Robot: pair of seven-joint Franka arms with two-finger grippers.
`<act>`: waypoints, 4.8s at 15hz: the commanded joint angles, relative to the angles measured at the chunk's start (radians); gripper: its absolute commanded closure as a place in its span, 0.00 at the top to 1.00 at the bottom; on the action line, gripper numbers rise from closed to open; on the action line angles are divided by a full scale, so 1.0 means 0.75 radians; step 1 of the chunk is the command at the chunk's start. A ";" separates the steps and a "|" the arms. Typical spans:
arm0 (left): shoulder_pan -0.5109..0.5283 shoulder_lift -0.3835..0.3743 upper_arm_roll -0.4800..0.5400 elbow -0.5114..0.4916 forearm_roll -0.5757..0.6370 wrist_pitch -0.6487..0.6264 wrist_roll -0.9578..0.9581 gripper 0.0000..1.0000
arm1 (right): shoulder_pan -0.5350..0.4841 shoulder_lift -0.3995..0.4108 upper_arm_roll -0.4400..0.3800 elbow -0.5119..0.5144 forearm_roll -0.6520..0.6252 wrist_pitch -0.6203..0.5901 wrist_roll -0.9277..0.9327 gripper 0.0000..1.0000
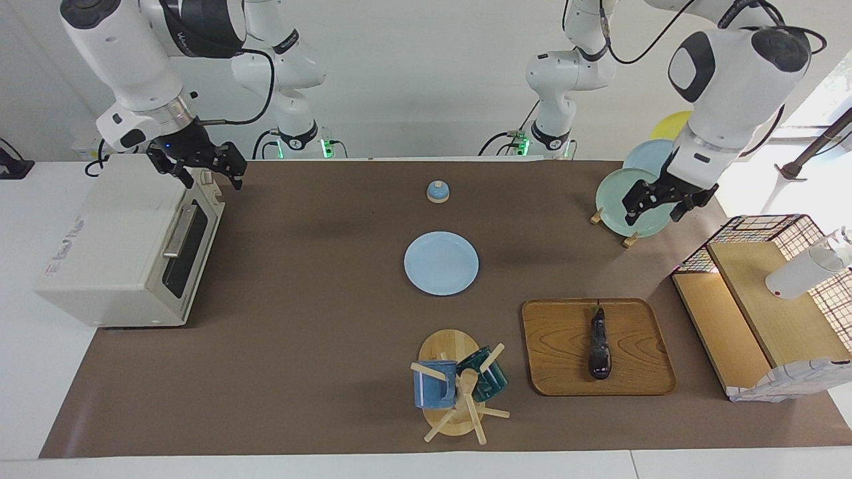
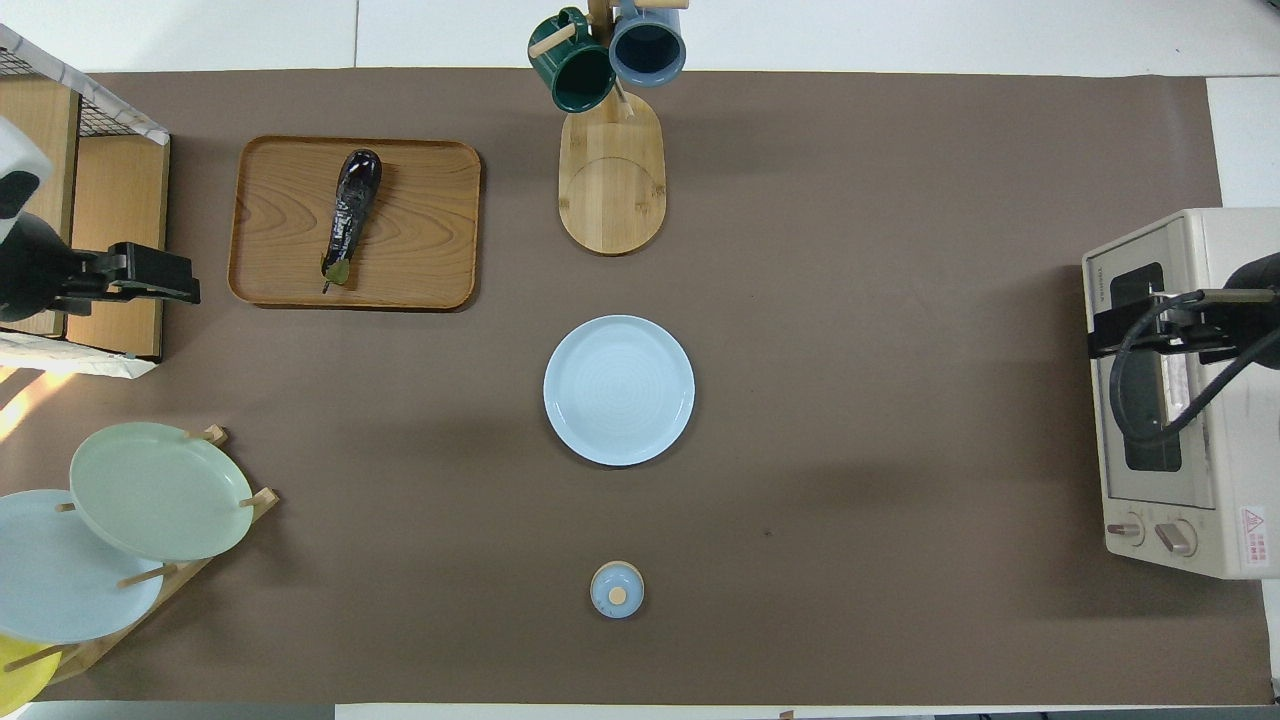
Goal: Put eggplant into oven
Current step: 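Reach the left gripper to the eggplant on the wooden tray and grasp it, then carry the eggplant with the left gripper onto the light blue plate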
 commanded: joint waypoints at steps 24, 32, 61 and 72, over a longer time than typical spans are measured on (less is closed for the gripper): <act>-0.084 0.591 -0.011 0.072 0.049 0.604 0.193 0.76 | -0.009 -0.011 0.001 -0.011 0.032 0.014 -0.028 1.00; -0.077 0.589 -0.011 0.074 0.049 0.600 0.193 0.33 | -0.009 -0.011 0.001 -0.011 0.032 0.014 -0.026 1.00; -0.875 0.198 -0.009 -0.505 -0.196 0.755 -0.625 0.00 | -0.009 -0.011 0.001 -0.011 0.032 0.014 -0.026 1.00; -0.687 0.096 -0.003 -0.419 -0.194 0.545 -0.429 1.00 | -0.009 -0.011 0.001 -0.011 0.032 0.014 -0.028 1.00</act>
